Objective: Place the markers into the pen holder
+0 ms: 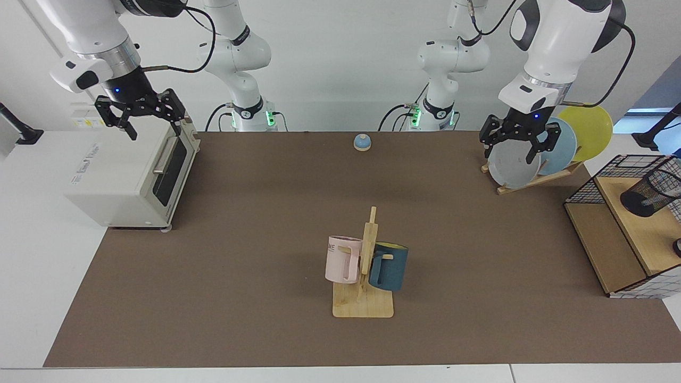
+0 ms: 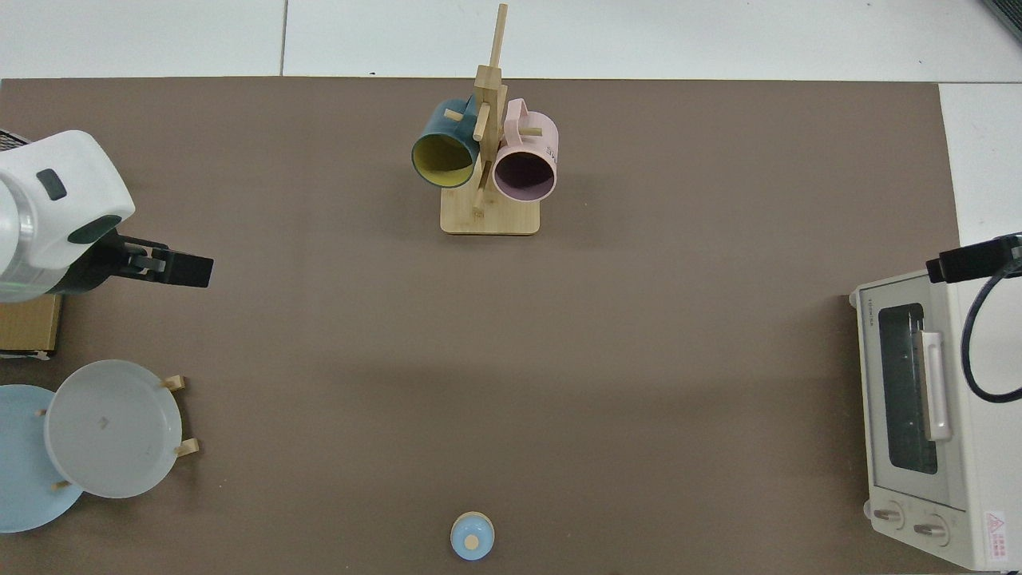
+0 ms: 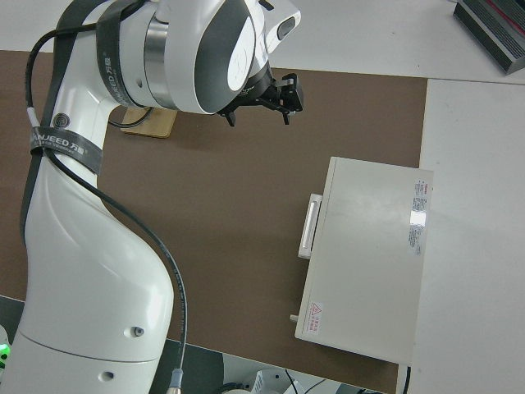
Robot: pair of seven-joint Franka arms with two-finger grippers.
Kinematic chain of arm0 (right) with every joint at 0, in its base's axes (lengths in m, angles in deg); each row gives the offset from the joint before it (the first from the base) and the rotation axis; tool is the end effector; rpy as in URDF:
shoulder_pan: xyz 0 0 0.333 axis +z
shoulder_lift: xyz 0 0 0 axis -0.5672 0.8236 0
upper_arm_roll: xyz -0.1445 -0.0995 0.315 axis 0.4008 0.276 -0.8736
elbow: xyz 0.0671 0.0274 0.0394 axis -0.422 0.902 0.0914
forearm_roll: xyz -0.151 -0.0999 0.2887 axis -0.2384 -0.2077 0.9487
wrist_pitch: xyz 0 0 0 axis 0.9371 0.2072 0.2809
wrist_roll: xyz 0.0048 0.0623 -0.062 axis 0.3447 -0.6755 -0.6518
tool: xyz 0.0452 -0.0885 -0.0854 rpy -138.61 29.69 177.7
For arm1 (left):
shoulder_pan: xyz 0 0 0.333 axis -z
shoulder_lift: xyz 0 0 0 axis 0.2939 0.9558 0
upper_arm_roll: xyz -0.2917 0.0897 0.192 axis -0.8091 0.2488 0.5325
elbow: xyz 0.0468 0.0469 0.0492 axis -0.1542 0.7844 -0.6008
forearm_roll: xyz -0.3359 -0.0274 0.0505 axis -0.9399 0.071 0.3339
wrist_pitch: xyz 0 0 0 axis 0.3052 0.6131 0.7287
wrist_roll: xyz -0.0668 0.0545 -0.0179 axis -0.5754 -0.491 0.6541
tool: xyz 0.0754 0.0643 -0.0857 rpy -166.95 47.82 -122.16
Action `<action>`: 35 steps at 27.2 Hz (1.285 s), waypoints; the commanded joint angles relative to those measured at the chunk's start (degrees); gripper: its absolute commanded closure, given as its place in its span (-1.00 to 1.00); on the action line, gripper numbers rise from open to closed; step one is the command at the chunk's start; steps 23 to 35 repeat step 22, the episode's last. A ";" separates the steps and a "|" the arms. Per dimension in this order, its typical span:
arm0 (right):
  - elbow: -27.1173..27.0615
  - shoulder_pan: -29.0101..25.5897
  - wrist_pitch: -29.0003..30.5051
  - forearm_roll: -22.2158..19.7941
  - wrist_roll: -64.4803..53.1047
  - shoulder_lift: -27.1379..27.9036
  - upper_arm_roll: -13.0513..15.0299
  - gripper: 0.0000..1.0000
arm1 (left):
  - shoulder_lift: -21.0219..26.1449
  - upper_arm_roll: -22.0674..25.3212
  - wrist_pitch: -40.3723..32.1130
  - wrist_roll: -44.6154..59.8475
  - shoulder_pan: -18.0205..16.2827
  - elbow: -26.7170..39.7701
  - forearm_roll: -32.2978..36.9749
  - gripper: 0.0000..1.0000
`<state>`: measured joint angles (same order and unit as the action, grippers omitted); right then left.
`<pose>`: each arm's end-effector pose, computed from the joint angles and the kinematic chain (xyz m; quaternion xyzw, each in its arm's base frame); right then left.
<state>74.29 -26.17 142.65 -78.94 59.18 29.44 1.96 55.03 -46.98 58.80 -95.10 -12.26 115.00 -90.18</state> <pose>0.4970 -0.0366 0.6715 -0.9978 -0.0647 -0.0103 0.0026 0.5020 -0.0592 0.6309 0.9887 -0.1358 0.0633 0.0014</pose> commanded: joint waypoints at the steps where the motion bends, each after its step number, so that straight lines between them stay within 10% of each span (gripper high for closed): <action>1: 1.55 -0.48 0.81 -0.61 1.32 -1.38 -0.40 -1.00 | -1.24 -0.70 -0.34 -0.73 -1.05 0.86 -2.14 -1.00; 35: 9.20 0.22 3.80 0.09 0.45 -2.87 -0.66 -1.00 | -1.33 0.09 -0.34 4.63 -0.61 1.21 -1.79 -1.00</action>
